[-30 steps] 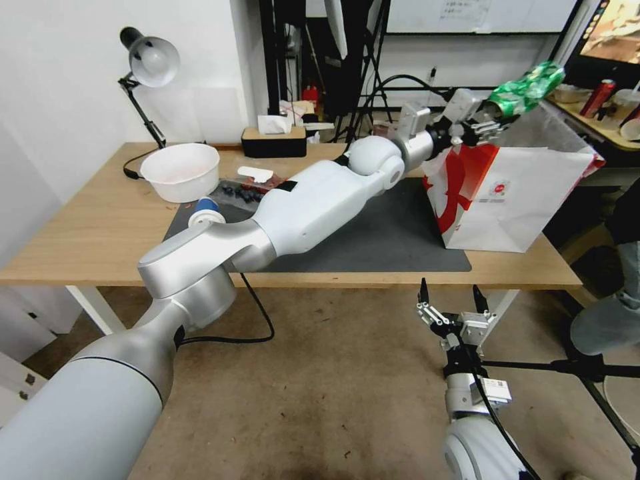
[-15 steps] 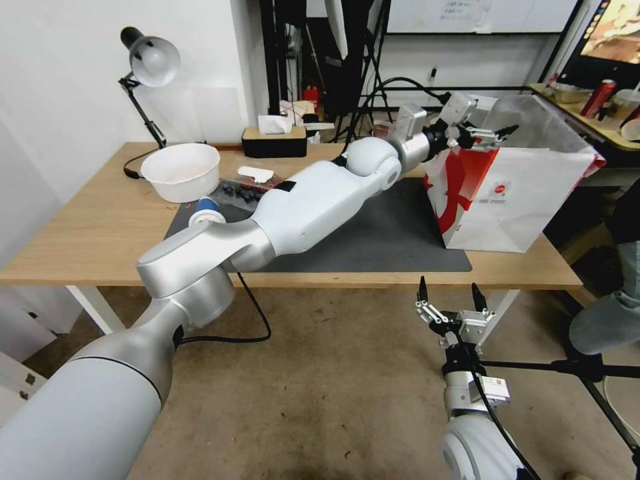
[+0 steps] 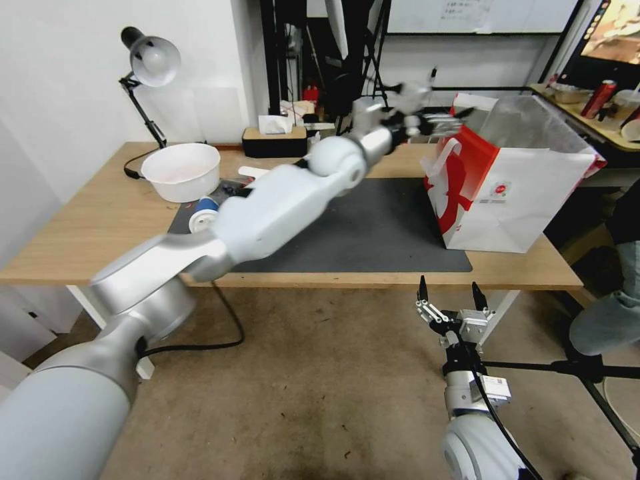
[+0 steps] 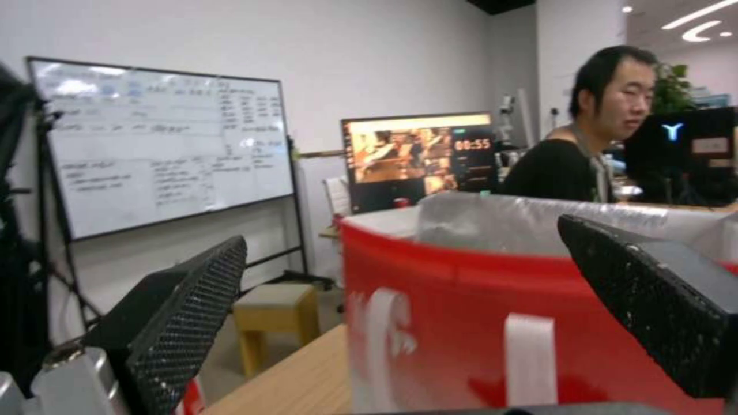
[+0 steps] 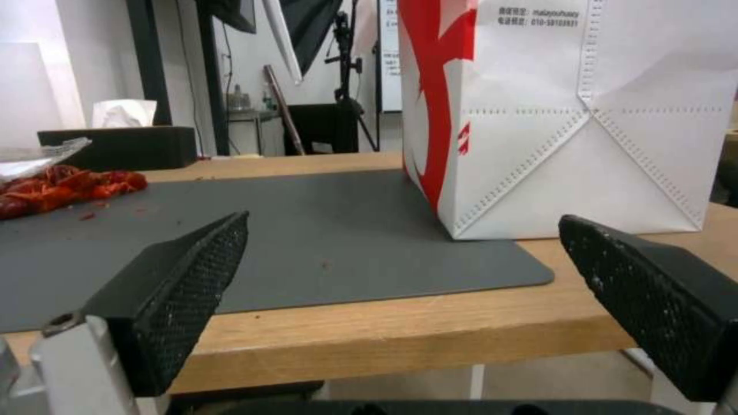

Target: Pick up the trash from the table and place it into the takeout bag.

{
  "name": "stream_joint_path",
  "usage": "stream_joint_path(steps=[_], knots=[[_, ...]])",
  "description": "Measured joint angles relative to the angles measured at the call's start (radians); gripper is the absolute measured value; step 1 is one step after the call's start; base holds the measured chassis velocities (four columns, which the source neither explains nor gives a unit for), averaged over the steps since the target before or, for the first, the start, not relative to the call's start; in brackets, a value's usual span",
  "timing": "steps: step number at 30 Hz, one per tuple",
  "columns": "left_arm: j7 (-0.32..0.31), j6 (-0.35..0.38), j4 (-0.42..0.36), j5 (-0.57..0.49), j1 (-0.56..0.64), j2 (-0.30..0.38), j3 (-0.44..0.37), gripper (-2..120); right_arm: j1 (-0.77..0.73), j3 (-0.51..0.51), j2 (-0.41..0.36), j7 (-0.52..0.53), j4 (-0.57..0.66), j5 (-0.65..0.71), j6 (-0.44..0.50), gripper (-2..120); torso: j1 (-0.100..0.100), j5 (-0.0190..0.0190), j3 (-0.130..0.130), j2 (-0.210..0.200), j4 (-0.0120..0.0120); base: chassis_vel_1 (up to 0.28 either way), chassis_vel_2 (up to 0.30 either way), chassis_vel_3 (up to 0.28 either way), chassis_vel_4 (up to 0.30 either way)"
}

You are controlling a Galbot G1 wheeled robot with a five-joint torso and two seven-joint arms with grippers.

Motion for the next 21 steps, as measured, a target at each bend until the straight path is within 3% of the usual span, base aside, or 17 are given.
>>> stream_joint_path(steps=[6, 21], knots=[[-0.031, 0.002, -0.093, -0.002, 0.098, 0.112, -0.054, 100, 0.0, -0.007, 0.004, 0.0, -0.001, -0.007, -0.003, 100, 0.0, 0.0002, 0.0, 0.0, -0.0003, 0.0, 0.0, 0.0, 0.0], [-0.079, 0.017, -0.269, 0.016, 0.305, 0.295, -0.226, 100, -0.002, -0.017, 0.016, 0.0, -0.016, -0.021, -0.004, 100, 0.0, 0.0002, 0.0, 0.0, -0.0002, 0.0, 0.0, 0.0, 0.0]])
